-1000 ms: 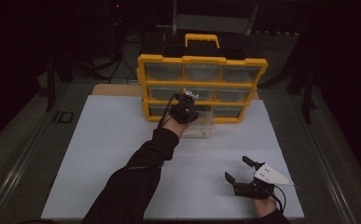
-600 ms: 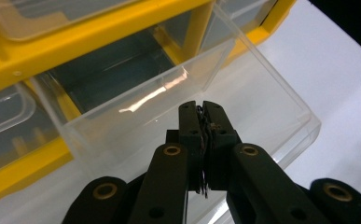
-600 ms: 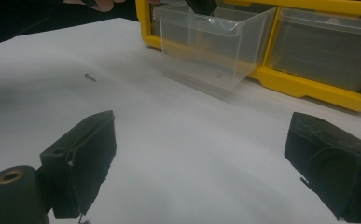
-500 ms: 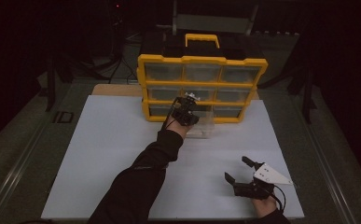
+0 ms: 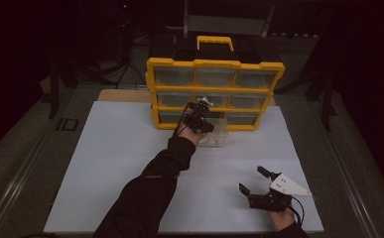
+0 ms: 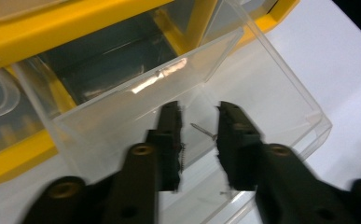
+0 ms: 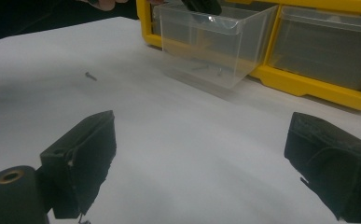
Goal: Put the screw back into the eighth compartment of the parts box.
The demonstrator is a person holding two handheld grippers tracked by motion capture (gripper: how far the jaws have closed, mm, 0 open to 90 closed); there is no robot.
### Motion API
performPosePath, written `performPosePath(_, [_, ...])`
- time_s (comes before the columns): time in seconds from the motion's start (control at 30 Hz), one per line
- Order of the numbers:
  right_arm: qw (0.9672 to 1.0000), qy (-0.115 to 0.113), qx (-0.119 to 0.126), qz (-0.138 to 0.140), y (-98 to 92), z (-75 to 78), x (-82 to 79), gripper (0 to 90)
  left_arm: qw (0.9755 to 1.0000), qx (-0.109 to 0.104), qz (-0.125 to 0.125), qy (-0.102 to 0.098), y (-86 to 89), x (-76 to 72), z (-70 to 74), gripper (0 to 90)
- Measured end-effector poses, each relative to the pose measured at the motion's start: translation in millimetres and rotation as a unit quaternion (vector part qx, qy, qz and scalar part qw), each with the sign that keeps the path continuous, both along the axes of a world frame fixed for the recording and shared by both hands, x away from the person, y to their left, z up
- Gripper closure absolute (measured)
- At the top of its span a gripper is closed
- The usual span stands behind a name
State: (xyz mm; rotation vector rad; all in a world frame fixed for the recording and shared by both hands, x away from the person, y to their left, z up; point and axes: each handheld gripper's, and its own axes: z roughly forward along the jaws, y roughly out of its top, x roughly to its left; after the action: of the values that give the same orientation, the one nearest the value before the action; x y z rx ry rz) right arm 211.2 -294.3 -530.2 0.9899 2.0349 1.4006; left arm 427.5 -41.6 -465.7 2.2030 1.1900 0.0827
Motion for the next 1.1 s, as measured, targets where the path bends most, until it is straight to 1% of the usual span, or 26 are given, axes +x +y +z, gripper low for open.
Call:
performPosePath(0.03, [1.0000, 0.000, -0.001, 0.000, 0.1, 0.0, 0.0, 9.1, 1.0000, 0.002, -0.006, -0.002, 0.4, -0.5, 0.8, 65.2])
performPosePath(0.07, [1.0000, 0.000, -0.001, 0.000, 0.2, 0.0, 0.0, 9.1, 1.0000, -0.002, -0.007, -0.004, 0.9, -1.1, 1.6, 62.3])
performPosePath(0.1, [1.0000, 0.000, -0.001, 0.000, 0.3, 0.0, -0.1, 9.1, 0.9999, -0.008, -0.014, -0.003, 1.8, -1.4, 2.7, 61.6])
performPosePath(0.17, [1.0000, 0.001, -0.002, 0.000, 0.5, -0.1, 0.0, 9.1, 0.9998, -0.008, -0.016, -0.006, 2.9, -2.4, 5.4, 56.5])
performPosePath(0.2, [1.0000, 0.001, -0.002, 0.000, 0.4, -0.2, 0.1, 9.1, 0.9996, -0.015, -0.021, -0.008, 4.0, -2.7, 7.0, 56.1])
performPosePath(0.27, [1.0000, 0.001, -0.002, -0.001, 0.3, -0.2, 0.1, 9.1, 0.9995, -0.020, -0.021, -0.012, 5.8, -3.7, 10.9, 51.6])
performPosePath(0.3, [1.0000, 0.001, -0.002, -0.001, 0.4, -0.2, 0.0, 9.1, 0.9993, -0.024, -0.026, -0.014, 6.6, -4.4, 12.8, 49.8])
performPosePath(0.33, [1.0000, 0.001, -0.002, -0.001, 0.4, -0.2, 0.0, 9.1, 0.9992, -0.023, -0.027, -0.017, 7.4, -5.1, 14.7, 46.4])
performPosePath(0.37, [1.0000, 0.001, -0.002, -0.001, 0.4, -0.2, 0.0, 9.1, 0.9991, -0.027, -0.027, -0.020, 8.4, -6.1, 16.6, 43.5])
performPosePath(0.4, [1.0000, 0.001, -0.003, -0.001, 0.5, -0.2, -0.1, 9.1, 0.9987, -0.033, -0.032, -0.021, 9.8, -6.9, 18.4, 40.8])
performPosePath(0.43, [1.0000, 0.001, -0.003, 0.000, 0.6, -0.2, -0.1, 9.1, 0.9987, -0.030, -0.032, -0.025, 11.2, -7.9, 20.2, 37.1])
performPosePath(0.53, [1.0000, 0.002, -0.002, -0.001, 0.7, -0.5, 0.2, 9.1, 0.9982, -0.038, -0.037, -0.029, 15.6, -10.3, 24.3, 25.8])
performPosePath(0.57, [1.0000, 0.002, -0.002, -0.001, 0.7, -0.6, 0.2, 9.1, 0.9977, -0.042, -0.043, -0.030, 17.1, -11.0, 25.3, 22.9])
performPosePath(0.6, [1.0000, 0.002, -0.002, -0.001, 0.7, -0.6, 0.2, 9.1, 0.9977, -0.042, -0.043, -0.030, 17.1, -11.0, 25.3, 19.0])
performPosePath(0.63, [1.0000, 0.001, -0.003, -0.001, 0.9, -0.4, 0.0, 9.1, 0.9972, -0.042, -0.052, -0.032, 20.1, -13.5, 27.9, 15.5])
performPosePath(0.73, [1.0000, 0.002, -0.003, -0.001, 0.7, -0.6, 0.2, 9.1, 0.9966, -0.046, -0.059, -0.035, 23.4, -15.3, 29.9, 13.0])
performPosePath(0.77, [1.0000, 0.002, -0.004, -0.001, 0.7, -0.7, 0.3, 9.1, 0.9958, -0.049, -0.068, -0.039, 26.5, -16.8, 31.9, 10.5])
performPosePath(0.8, [1.0000, 0.002, -0.004, -0.001, 0.7, -0.7, 0.3, 9.1, 0.9956, -0.047, -0.069, -0.042, 28.1, -17.7, 33.2, 10.5])
performPosePath(0.83, [1.0000, 0.001, -0.004, -0.001, 0.7, -0.5, 0.2, 9.1, 0.9945, -0.051, -0.079, -0.047, 32.9, -19.8, 35.8, 10.0])
performPosePath(0.87, [1.0000, 0.001, -0.004, -0.001, 0.7, -0.5, 0.2, 9.1, 0.9945, -0.051, -0.079, -0.047, 32.9, -19.8, 35.8, 8.9])
performPosePath(0.9, [1.0000, 0.001, -0.003, -0.001, 0.8, -0.3, 0.0, 9.1, 0.9934, -0.054, -0.088, -0.051, 40.0, -22.4, 38.5, 8.3])
performPosePath(0.93, [1.0000, 0.001, -0.003, -0.001, 0.6, -0.3, 0.0, 9.1, 0.9934, -0.054, -0.088, -0.051, 40.0, -22.4, 38.5, 5.7])
performPosePath(0.97, [1.0000, 0.001, -0.003, -0.001, 0.6, -0.3, 0.0, 9.1, 0.9929, -0.056, -0.092, -0.050, 43.1, -23.2, 38.8, 5.7])
performPosePath(1.07, [1.0000, 0.001, -0.004, -0.001, 0.6, -0.4, 0.1, 9.1, 0.9912, -0.050, -0.111, -0.052, 54.4, -27.4, 38.7, 4.6])
performPosePath(1.1, [1.0000, 0.000, -0.003, -0.002, 0.7, -0.3, 0.0, 9.1, 0.9908, -0.050, -0.113, -0.054, 57.5, -28.6, 38.3, 4.6])
